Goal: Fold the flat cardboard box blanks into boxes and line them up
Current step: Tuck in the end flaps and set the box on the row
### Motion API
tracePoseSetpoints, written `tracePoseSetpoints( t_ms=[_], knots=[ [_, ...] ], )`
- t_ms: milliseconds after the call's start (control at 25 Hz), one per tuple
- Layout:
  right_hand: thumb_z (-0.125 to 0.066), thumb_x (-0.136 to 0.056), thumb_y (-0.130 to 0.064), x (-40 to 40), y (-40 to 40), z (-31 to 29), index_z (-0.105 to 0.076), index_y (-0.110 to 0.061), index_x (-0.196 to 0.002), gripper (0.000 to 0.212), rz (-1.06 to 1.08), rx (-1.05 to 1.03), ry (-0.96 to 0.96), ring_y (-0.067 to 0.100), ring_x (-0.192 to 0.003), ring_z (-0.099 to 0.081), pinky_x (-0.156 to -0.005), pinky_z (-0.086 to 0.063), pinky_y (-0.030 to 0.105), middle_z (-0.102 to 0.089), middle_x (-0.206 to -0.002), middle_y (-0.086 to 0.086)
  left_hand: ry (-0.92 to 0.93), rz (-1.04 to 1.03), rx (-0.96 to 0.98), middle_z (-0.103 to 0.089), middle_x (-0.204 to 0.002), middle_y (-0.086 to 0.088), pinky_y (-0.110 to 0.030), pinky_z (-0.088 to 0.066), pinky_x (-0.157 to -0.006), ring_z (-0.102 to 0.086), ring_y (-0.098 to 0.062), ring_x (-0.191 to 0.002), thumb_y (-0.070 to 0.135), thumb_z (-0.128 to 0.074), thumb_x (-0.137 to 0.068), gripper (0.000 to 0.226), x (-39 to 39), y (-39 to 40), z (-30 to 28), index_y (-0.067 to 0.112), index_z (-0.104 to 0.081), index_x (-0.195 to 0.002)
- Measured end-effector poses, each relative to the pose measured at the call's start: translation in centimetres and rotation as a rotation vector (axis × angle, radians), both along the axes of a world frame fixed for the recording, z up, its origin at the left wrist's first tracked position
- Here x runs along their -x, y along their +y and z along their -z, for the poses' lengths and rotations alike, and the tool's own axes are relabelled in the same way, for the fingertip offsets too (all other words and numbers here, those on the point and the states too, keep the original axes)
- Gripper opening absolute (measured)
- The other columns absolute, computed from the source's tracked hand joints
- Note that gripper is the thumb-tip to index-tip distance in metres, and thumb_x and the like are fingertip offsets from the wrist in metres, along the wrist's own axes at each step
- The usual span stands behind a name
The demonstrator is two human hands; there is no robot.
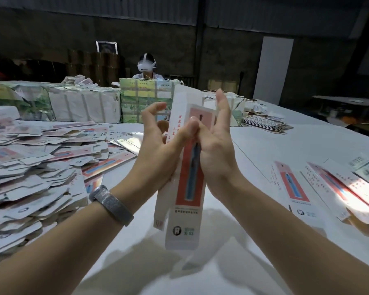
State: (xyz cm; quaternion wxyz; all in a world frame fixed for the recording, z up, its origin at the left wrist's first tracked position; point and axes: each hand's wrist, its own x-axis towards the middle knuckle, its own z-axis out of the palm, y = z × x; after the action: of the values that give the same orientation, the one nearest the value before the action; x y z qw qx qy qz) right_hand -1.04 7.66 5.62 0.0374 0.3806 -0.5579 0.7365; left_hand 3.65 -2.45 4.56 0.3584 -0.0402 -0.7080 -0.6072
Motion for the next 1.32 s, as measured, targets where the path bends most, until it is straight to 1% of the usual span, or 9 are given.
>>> tracePoseSetpoints(
  t_ms=[120, 240, 360, 520, 680, 840, 1040, 1160, 1320],
  knots=[
    [-0.043, -0.103, -0.029, 0.3, 0.5, 0.0, -0.030, -0.052, -0.140, 0.046, -0.096, 0.038, -0.128, 0.016, -0.103, -0.070, -0.088, -0.059, 0.039, -0.069, -0.109, -0.013, 0.054, 0.089, 0.100, -0.064, -0.117, -0.003, -0.027, -0.060, -0.072, -0.073, -0.016, -0.096, 0.041, -0.054, -0.095, 0.048, 0.5, -0.1, 0.0, 0.039, -0.030, -0.136],
    [-0.034, -0.106, -0.023, 0.1, 0.6, 0.1, -0.041, -0.045, -0.139, 0.040, -0.160, 0.072, -0.107, 0.015, -0.109, -0.068, -0.086, -0.059, 0.034, -0.067, -0.122, -0.008, 0.054, 0.116, 0.069, -0.065, -0.110, 0.004, -0.029, -0.060, -0.077, -0.071, -0.016, -0.098, 0.033, -0.045, -0.098, 0.040, 0.7, 0.2, 0.5, 0.041, -0.032, -0.135],
    [-0.032, -0.106, -0.020, 0.0, 0.2, 0.5, -0.035, -0.043, -0.145, 0.045, -0.152, 0.077, -0.027, 0.012, -0.120, -0.061, -0.097, -0.054, 0.031, -0.057, -0.139, -0.006, 0.120, 0.080, 0.082, -0.067, -0.105, 0.008, -0.026, -0.058, -0.075, -0.072, -0.014, -0.094, 0.033, -0.043, -0.101, 0.043, 0.9, 0.8, 1.1, 0.038, -0.027, -0.140],
    [-0.035, -0.105, -0.018, 0.6, 0.6, 0.4, -0.016, -0.039, -0.154, 0.057, -0.188, 0.027, -0.001, 0.011, -0.126, -0.057, -0.107, -0.046, 0.033, -0.047, -0.147, -0.004, 0.144, 0.095, 0.107, -0.067, -0.121, -0.005, -0.035, -0.058, -0.086, -0.071, -0.019, -0.105, 0.033, -0.042, -0.104, 0.053, 1.3, 1.3, 1.3, 0.029, -0.018, -0.151],
    [-0.043, -0.097, -0.022, 0.8, 0.6, 0.4, -0.028, -0.041, -0.135, 0.045, -0.208, 0.025, -0.021, 0.024, -0.111, -0.064, -0.101, -0.052, 0.045, -0.057, -0.125, 0.011, 0.135, 0.181, 0.037, -0.067, -0.123, -0.007, -0.035, -0.059, -0.086, -0.070, -0.021, -0.109, 0.029, -0.039, -0.103, 0.044, 0.9, 1.1, 1.1, 0.031, -0.027, -0.146],
    [-0.041, -0.106, -0.018, 0.8, 0.6, 0.4, -0.039, -0.031, -0.134, 0.031, -0.218, -0.020, -0.033, 0.031, -0.109, -0.065, -0.095, -0.055, 0.047, -0.062, -0.121, 0.015, 0.161, 0.119, 0.005, -0.067, -0.107, -0.018, -0.050, -0.062, -0.078, -0.071, -0.034, -0.092, 0.028, -0.039, -0.102, 0.036, 0.5, 1.5, 1.1, 0.022, -0.038, -0.137],
    [-0.044, -0.102, -0.014, 0.9, 1.0, 0.2, -0.049, -0.003, -0.117, 0.020, -0.174, 0.016, -0.011, 0.032, -0.090, -0.063, -0.081, -0.056, 0.040, -0.059, -0.105, 0.030, 0.173, 0.153, 0.015, -0.069, -0.099, -0.011, -0.037, -0.060, -0.072, -0.071, -0.025, -0.083, 0.028, -0.039, -0.102, 0.029, 0.4, 1.6, 1.1, 0.026, -0.043, -0.130],
    [-0.048, -0.095, -0.018, 1.1, 1.0, 0.4, -0.051, -0.006, -0.109, 0.018, -0.133, 0.031, 0.010, 0.027, -0.084, -0.061, -0.077, -0.055, 0.039, -0.059, -0.096, 0.026, 0.148, 0.225, -0.028, -0.069, -0.099, -0.007, -0.029, -0.057, -0.070, -0.070, -0.018, -0.083, 0.029, -0.040, -0.102, 0.022, 0.4, 1.4, 1.2, 0.033, -0.045, -0.123],
    [-0.052, -0.093, -0.016, 1.6, 1.2, 0.5, -0.054, -0.015, -0.116, 0.023, -0.122, 0.044, 0.040, 0.025, -0.089, -0.066, -0.080, -0.058, 0.036, -0.065, -0.097, 0.005, 0.142, 0.220, -0.025, -0.070, -0.105, -0.013, -0.035, -0.060, -0.071, -0.072, -0.029, -0.086, 0.030, -0.040, -0.102, 0.023, 0.3, 1.4, 1.2, 0.034, -0.044, -0.124]
  ],
)
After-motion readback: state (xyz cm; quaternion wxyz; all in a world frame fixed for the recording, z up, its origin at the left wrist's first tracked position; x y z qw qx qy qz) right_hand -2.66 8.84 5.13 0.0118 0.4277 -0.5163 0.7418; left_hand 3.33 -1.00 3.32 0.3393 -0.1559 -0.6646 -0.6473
